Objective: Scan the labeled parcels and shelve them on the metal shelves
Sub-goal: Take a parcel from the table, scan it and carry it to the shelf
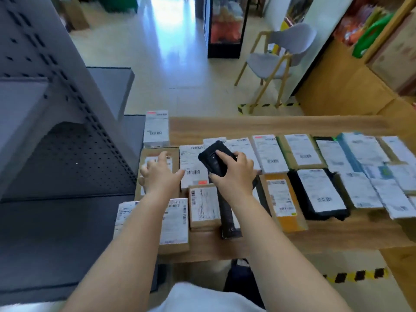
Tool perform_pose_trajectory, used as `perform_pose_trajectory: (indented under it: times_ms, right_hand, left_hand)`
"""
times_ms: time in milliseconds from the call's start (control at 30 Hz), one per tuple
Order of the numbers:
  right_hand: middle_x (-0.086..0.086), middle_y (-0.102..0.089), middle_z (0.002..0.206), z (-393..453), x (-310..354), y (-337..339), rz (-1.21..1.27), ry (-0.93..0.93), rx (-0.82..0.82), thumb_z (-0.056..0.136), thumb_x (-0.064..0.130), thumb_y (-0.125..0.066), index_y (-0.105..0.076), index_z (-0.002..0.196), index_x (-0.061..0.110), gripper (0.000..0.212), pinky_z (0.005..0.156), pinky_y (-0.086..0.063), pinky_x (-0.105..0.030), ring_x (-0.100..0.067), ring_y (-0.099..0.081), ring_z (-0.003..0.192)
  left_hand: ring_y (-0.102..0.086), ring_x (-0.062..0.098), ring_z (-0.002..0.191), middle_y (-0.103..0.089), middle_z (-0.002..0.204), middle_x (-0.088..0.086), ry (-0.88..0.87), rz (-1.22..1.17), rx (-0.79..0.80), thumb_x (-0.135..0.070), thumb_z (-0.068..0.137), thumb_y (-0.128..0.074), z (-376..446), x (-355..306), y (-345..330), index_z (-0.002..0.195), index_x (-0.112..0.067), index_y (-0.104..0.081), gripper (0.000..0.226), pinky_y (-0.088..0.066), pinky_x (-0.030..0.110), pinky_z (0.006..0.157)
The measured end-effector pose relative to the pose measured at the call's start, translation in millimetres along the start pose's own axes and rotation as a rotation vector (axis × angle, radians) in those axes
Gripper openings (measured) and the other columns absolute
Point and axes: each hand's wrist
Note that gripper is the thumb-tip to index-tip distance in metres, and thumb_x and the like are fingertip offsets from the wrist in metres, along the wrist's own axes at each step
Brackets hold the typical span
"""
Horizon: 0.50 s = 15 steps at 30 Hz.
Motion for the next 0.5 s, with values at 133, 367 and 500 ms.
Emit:
perform_pose_trajectory:
  times_ms: [133, 367, 500]
  right_hand:
    - [-0.004, -0.037, 0.144, 53, -5, -1, -0.026, 0.16, 0.144, 0.082, 0.039, -0.07, -0.045, 0.14, 0.043, 0.064, 0.104, -0.026, -0.046, -0.03, -0.032, 0.126]
    - [-0.004, -0.035, 0.146, 121, -9, -11, -0.025, 0.355, 0.286, 0.082, 0.036, -0.071, -0.047, 0.138, 0.043, 0.062, 0.107, -0.024, -0.047, -0.032, -0.031, 0.126]
    - [-0.002, -0.035, 0.146, 144, -12, -29, 0.055, 0.321, 0.324, 0.081, 0.037, -0.072, -0.048, 0.138, 0.043, 0.063, 0.108, -0.024, -0.047, -0.029, -0.03, 0.126]
  left_hand:
    - [-0.033, 0.034, 0.131, -0.041, 0.148, -0.002, 0.092, -0.031, -0.086, -0.049, 0.09, -0.061, 12, -21, -12, 0.144, -0.036, -0.041, 0.059, -0.034, 0.05, 0.105]
    - [-0.035, 0.037, 0.137, -0.039, 0.156, 0.002, 0.271, -0.101, -0.224, -0.049, 0.088, -0.066, 40, -45, -29, 0.15, -0.033, -0.038, 0.07, -0.036, 0.052, 0.108]
    - [-0.021, 0.025, 0.15, -0.029, 0.162, -0.003, 0.316, -0.136, -0.192, -0.048, 0.09, -0.066, 63, -44, -46, 0.151, -0.033, -0.035, 0.07, -0.03, 0.053, 0.114]
Point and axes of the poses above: each hand's wrist, its own z-axis towards the middle knuckle, its own y-axis out of the back of the hand, x = y × z
